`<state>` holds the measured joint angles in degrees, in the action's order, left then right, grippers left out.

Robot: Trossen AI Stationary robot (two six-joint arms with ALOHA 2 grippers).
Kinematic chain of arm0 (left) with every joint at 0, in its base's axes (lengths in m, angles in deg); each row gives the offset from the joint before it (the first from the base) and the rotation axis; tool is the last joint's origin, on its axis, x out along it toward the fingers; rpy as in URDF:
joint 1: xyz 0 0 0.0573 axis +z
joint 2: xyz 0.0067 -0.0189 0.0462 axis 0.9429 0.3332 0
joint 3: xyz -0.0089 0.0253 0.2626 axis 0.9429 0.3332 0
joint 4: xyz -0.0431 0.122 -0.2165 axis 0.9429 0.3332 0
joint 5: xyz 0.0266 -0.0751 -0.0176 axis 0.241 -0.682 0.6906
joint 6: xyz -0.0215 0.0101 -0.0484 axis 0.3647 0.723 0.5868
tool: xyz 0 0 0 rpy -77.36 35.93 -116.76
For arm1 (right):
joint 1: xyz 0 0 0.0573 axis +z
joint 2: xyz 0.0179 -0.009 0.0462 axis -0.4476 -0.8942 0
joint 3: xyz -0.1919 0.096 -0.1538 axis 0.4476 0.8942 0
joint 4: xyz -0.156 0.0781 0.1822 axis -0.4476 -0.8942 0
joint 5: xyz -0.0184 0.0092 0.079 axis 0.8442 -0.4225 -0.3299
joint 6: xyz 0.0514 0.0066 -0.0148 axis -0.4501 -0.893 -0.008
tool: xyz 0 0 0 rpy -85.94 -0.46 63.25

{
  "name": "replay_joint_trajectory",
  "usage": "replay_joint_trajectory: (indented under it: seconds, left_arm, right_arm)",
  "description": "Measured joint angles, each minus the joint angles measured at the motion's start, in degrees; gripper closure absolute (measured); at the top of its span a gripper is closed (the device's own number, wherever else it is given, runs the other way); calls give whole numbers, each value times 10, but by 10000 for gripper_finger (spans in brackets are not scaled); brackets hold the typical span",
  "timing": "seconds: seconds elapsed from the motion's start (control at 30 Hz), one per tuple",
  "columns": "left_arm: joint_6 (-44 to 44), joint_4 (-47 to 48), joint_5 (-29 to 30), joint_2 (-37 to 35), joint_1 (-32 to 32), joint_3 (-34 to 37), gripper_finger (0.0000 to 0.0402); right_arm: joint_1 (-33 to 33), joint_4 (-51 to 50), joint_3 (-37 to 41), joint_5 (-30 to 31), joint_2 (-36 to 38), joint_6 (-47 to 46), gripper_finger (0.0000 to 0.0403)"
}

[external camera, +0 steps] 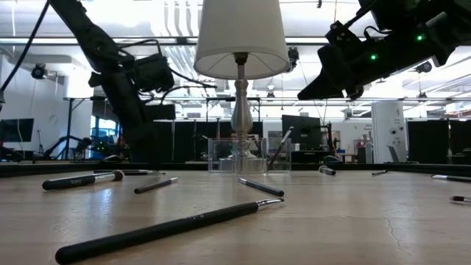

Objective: Put items in baskets/containers
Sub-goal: Put the black eyeshadow brush into the transparent organizer

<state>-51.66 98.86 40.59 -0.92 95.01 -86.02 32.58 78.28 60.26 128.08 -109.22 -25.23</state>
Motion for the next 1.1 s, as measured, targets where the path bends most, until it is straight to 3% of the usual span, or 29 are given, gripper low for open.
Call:
replay_joint_trajectory:
  seconds: [0.4, 0.6, 0.73, 1.1]
  left_arm:
    - [-11, -2, -1, 40, 3, -2, 356]
    - [3, -3, -2, 44, 2, -2, 393]
    - [26, 10, 3, 41, -6, -3, 397]
    - [62, 75, 8, -79, -29, 0, 400]
  right_arm:
    - [2, 0, 0, 0, 0, 1, 394]
    - [2, 0, 0, 0, 0, 1, 394]
    - [2, 0, 0, 0, 0, 1, 394]
    - [4, 0, 0, 0, 0, 0, 394]
